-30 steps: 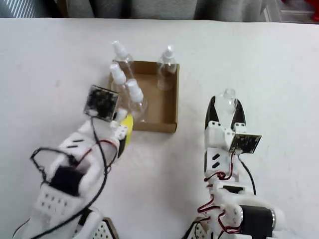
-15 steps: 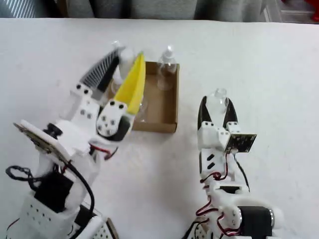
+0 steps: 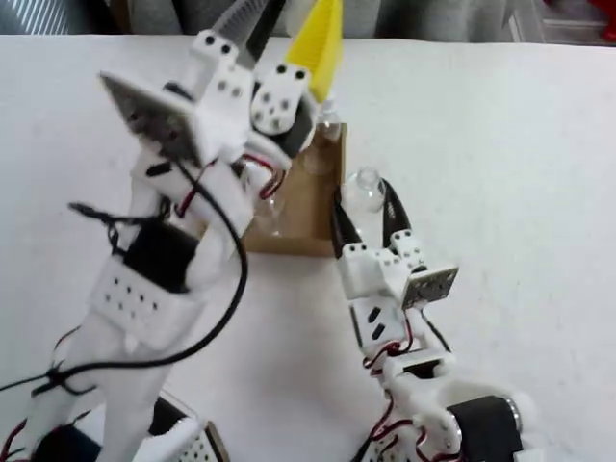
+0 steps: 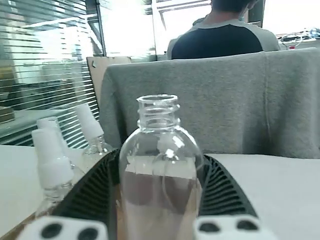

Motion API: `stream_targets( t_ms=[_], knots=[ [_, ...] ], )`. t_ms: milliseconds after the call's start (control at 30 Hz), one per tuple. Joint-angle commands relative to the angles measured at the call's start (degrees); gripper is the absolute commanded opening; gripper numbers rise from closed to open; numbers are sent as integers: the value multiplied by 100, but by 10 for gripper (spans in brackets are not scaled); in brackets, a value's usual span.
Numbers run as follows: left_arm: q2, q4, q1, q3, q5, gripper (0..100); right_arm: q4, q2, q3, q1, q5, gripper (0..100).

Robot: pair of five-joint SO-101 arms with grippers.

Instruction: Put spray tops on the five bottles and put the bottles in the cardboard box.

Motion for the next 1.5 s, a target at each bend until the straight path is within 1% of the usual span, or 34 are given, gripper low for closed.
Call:
stream_targets(
  t_ms=[0, 133, 533, 667, 733, 800, 867, 1033, 1300, 1467],
  knots=[
    [681, -273, 84, -774, 26, 20, -251, -224, 62, -224, -18, 15],
    [1147, -747, 92, -800, 26, 20, -470, -224, 62, -356, -18, 15],
    [1138, -774, 743, -334, 26, 20, -435, -163, 62, -444, -26, 15],
    [1165, -774, 708, -334, 62, 20, -435, -163, 62, -418, -26, 15],
    [1165, -695, 690, -325, 387, 20, -435, -163, 62, -400, -26, 15],
    [1138, -404, 576, -352, 765, 20, -435, -163, 62, -400, -26, 15],
    [1138, -316, 488, -343, 958, 20, -435, -163, 62, -400, -26, 15],
    [1138, -281, 268, -202, 993, 20, -426, -154, 62, -391, -26, 15],
    [602, -325, 295, 607, 993, 20, -426, -154, 62, -391, -26, 15],
    [453, -325, 277, 765, 993, 20, -426, -154, 62, -391, -26, 15]
  ],
)
